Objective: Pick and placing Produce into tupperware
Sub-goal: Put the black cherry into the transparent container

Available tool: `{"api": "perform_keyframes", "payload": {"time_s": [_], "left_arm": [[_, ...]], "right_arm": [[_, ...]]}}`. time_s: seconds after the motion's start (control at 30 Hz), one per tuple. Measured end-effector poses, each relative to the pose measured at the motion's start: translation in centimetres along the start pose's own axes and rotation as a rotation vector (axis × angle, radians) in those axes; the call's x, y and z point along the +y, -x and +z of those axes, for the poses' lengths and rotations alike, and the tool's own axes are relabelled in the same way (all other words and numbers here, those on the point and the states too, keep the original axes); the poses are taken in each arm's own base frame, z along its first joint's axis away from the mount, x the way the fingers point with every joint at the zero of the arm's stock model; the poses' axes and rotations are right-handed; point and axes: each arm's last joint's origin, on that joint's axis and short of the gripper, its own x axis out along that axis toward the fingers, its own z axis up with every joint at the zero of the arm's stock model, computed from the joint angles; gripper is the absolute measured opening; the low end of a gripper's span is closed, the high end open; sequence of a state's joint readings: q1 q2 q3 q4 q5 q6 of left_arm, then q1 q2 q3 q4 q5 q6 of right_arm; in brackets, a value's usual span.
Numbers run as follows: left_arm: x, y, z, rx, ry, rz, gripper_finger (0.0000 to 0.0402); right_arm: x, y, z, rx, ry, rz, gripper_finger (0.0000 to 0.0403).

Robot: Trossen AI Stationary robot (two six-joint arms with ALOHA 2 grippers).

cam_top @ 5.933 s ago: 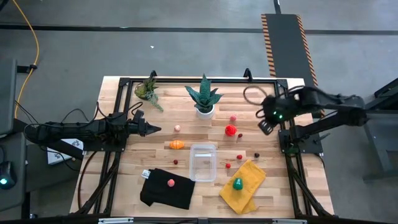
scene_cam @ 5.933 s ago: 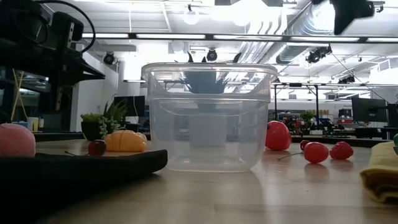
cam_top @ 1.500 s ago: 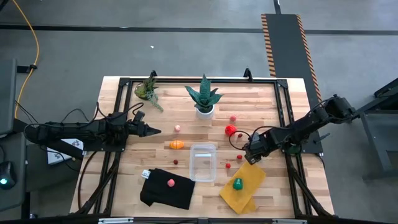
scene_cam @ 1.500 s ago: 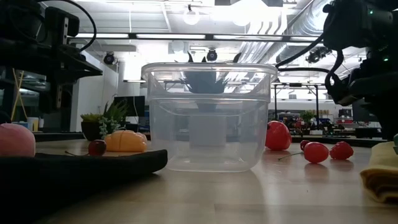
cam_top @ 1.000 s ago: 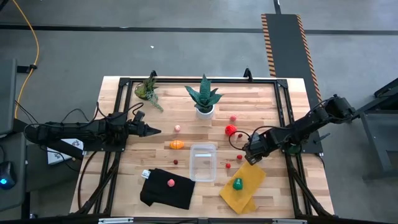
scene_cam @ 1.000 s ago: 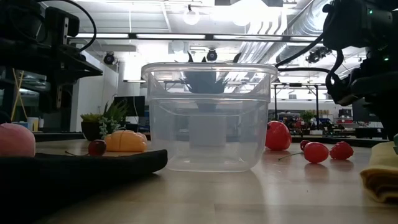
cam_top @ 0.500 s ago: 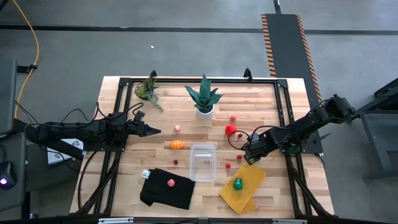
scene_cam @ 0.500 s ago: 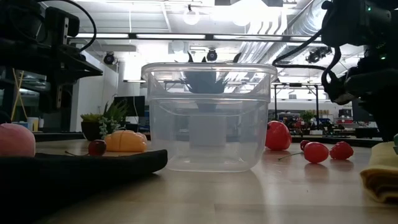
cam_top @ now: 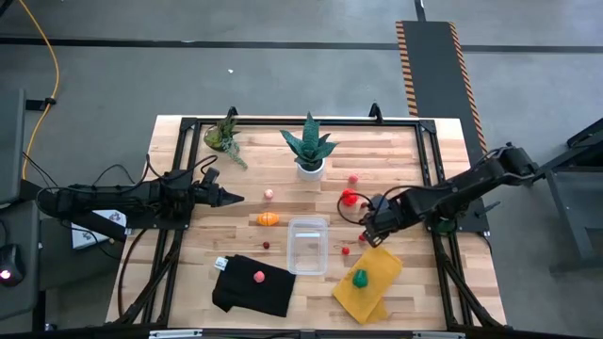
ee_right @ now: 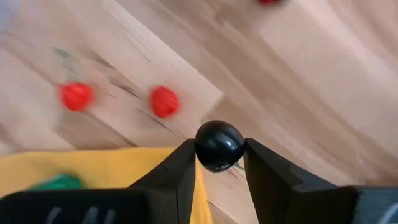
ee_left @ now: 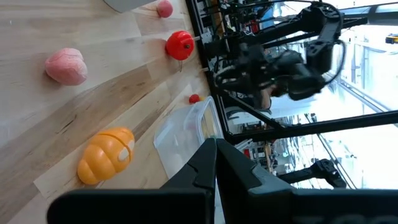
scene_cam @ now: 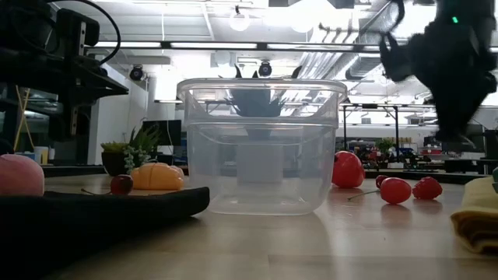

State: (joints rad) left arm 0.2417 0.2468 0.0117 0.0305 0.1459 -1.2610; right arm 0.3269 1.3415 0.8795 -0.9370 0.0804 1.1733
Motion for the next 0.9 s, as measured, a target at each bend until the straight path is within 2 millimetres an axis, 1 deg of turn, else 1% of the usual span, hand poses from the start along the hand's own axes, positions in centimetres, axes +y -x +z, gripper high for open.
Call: {"api": "perform_keyframes", "payload": {"time_s": [0.2,0.4,0.6,0.9], "left_arm": [[0.0,0.0,0.0,0.000,0.000,0.000,0.0001],[0.0,0.0,0.0,0.000,0.000,0.000,0.0001],[0.0,0.0,0.0,0.000,0.000,0.000,0.0001],[0.0,0.0,0.0,0.000,-0.024,0.000,0.0001]], "right_arm": [[1.6,3.0,1.7,-0.112,0.061,0.075,0.0110],[3.0,5.3,3.5,-0.213,0.141,0.194,0.0110],[4.1,6.3,5.1,-0.281,0.207,0.359,0.0110],[5.4,7.2,6.2,-0.324,0.270,0.575,0.0110]]}}
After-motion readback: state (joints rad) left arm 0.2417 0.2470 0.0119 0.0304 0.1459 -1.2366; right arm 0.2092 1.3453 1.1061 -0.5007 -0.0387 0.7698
